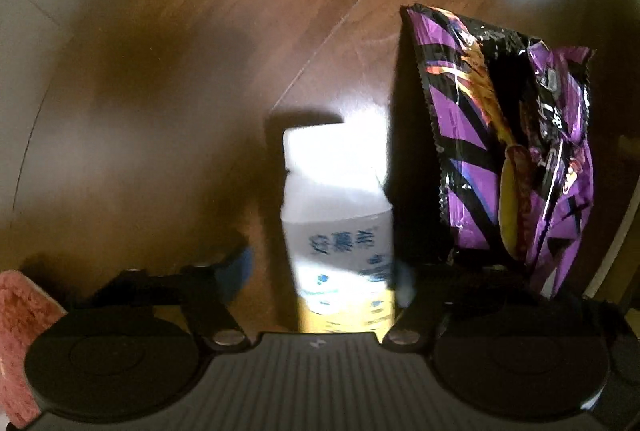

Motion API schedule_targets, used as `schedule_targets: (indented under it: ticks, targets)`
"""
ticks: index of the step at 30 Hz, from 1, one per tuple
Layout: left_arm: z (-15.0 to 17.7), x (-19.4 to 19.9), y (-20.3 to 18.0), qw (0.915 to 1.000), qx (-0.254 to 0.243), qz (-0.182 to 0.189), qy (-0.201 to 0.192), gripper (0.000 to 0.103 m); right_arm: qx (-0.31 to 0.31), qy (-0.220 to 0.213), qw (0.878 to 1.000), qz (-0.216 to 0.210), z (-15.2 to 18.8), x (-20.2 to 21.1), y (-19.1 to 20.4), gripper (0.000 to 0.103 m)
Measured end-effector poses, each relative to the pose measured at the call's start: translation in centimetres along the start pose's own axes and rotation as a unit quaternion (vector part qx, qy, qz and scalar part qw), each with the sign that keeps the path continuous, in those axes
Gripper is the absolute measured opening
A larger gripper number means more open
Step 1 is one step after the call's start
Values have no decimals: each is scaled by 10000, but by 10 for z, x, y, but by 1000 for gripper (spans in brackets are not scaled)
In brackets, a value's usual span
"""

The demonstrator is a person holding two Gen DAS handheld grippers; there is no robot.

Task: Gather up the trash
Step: 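Grasp purple snack bag with right tool while left tool grasps white yogurt bottle, then lift snack bag and yogurt bottle with both tools over the wastebasket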

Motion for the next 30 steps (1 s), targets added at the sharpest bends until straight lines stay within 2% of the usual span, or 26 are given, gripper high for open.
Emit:
schedule_targets:
  ticks: [2, 3, 5, 8, 11, 16, 22, 25, 30]
  targets:
    - [1, 1, 1, 10000, 17, 17, 50, 44, -223, 66, 9997, -62, 1, 2, 0, 69]
    - [2, 3, 2, 10000, -1, -13, 39, 44, -338, 69, 9994, -90, 2, 5, 0, 67]
    - [2, 5, 4, 10000, -53, -65, -9, 43, -485, 71, 9986, -191, 0, 9, 2, 44]
    - [3, 13, 8, 9999, -86, -68, 11, 43, -721, 87, 9970, -275, 4, 21, 3, 32]
    - [6, 29, 8, 9997, -216, -115, -29, 43, -1004, -1, 9942, -376, 6, 39, 2, 24]
    - [15, 70, 4, 9988, -452, -154, -63, 43, -1612, -99, 9850, -609, 10, 83, 2, 22]
    - [33, 151, -7, 9987, -492, 27, -99, 43, -2021, -215, 9753, -871, 11, 169, 8, 22]
    - [38, 198, -7, 9980, -606, 120, -147, 43, -2254, -260, 9685, -1027, 9, 223, 9, 22]
    - [51, 292, -23, 9922, -1190, 180, -339, 43, -2377, -411, 9633, -1180, 5, 321, 14, 22]
Point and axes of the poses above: each gripper's, at about its wrist camera, not at the fingertips, and x roughly against the way its jaws point, y to its left, z to its underside, the point moved 10 cm from there along -x, roughly the way its jaws point, and after that the axes turned 4 degrees about z, right-handed, at the moved point
